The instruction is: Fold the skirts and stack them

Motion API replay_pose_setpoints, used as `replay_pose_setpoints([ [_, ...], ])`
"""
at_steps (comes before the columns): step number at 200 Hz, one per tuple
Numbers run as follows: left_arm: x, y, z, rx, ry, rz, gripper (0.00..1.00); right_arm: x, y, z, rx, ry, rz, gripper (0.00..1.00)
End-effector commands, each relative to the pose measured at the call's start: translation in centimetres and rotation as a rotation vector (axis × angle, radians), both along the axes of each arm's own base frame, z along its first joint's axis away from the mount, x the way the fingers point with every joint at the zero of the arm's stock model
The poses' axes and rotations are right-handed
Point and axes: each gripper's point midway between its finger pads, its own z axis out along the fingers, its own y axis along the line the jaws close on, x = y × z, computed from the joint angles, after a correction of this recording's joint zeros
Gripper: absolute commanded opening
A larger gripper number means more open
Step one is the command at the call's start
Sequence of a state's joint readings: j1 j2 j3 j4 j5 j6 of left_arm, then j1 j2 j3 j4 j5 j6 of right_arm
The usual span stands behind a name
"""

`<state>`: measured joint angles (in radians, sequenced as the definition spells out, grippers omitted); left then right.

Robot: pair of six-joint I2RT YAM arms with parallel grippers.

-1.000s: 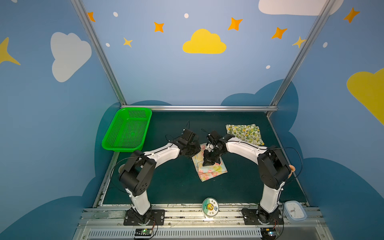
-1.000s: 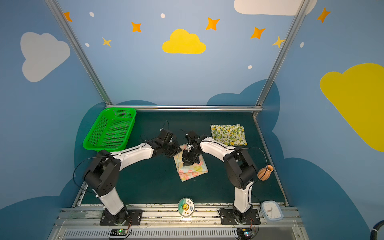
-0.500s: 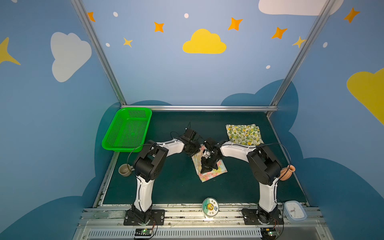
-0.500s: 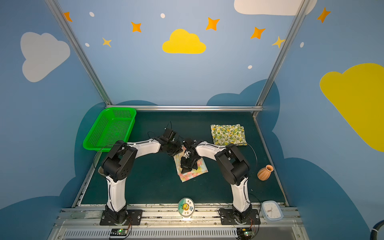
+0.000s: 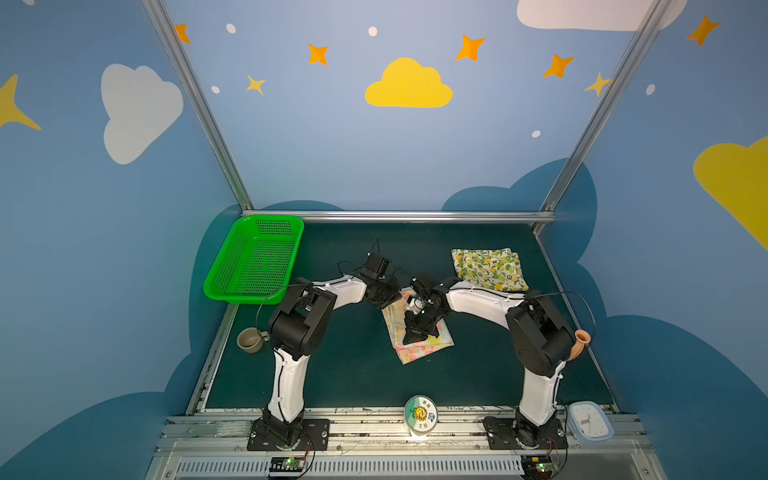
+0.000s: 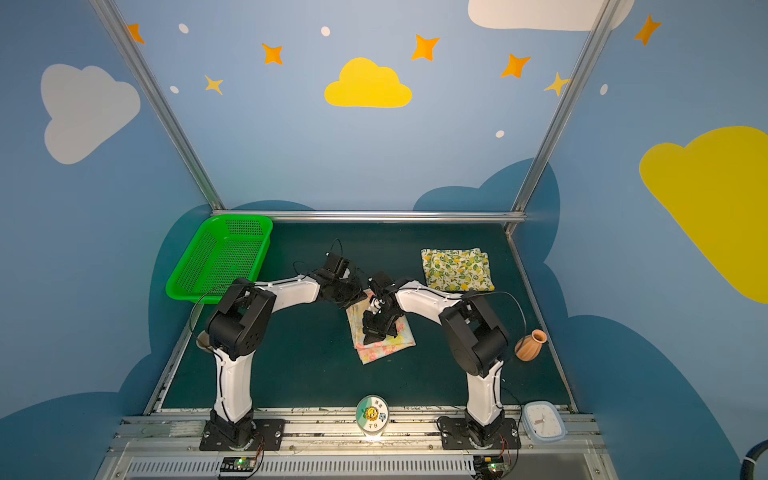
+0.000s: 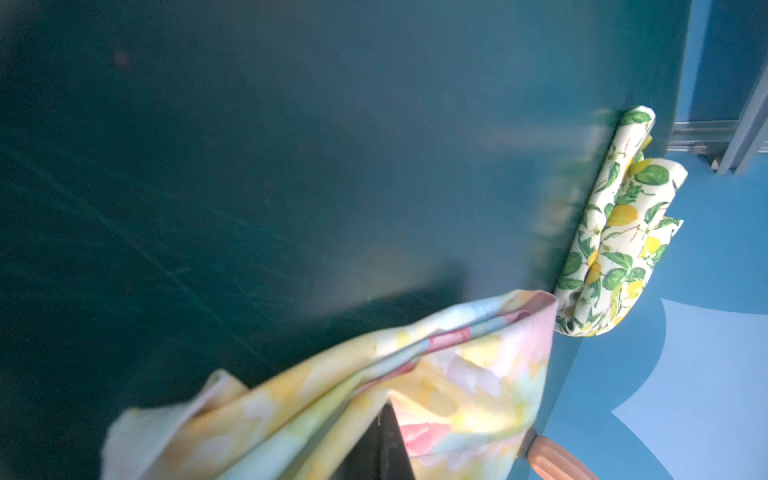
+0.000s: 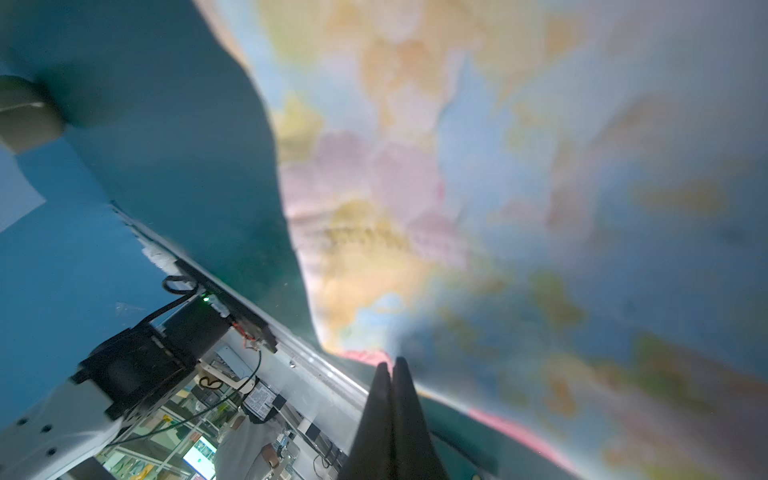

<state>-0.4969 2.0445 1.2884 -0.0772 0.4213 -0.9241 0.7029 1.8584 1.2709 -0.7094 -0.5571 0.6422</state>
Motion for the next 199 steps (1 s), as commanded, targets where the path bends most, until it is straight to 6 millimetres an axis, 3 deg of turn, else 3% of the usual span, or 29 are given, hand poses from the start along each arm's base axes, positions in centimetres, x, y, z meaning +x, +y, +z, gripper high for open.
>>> replay_pose_setpoints([
  [1,-0.7,-0.8,3.6,-0.041,-0.07,-0.033,0.04,2.1,-2.4,4.2,0.023,-0.091,-0.048,0.0],
  [32,-3.1,-1.1,3.6,-0.045,-0.044,-0.027,0.04,4.5,-6.6,3.9,-0.038,-0.134,-0.122,0.0],
  [48,-4.5,-1.3,2.4,-0.029,-0.013,-0.026,0.04,5.5,-8.6,2.9,-0.134,-0.176,-0.144,0.0],
  [61,-5.4,-1.2,1.2,-0.023,0.022,-0.024,0.04,6.0,-9.1,2.2,-0.16,-0.189,-0.137,0.0],
  [85,-6.3,-0.9,-0.7,-0.025,0.068,0.008,0.04,6.1,-9.1,0.6,-0.178,-0.175,-0.125,0.0],
  [114,-6.0,-1.0,-1.6,0.005,0.091,-0.002,0.04,5.2,-9.4,-2.1,-0.198,-0.124,-0.126,0.0],
  [167,-4.1,-2.2,-3.9,0.053,0.123,-0.057,0.04,1.9,-8.7,-6.0,-0.281,-0.065,-0.11,0.0],
  [199,-1.7,-1.9,-3.5,0.044,0.094,-0.071,0.04,-0.1,-6.4,-7.0,-0.287,-0.077,-0.123,0.0],
])
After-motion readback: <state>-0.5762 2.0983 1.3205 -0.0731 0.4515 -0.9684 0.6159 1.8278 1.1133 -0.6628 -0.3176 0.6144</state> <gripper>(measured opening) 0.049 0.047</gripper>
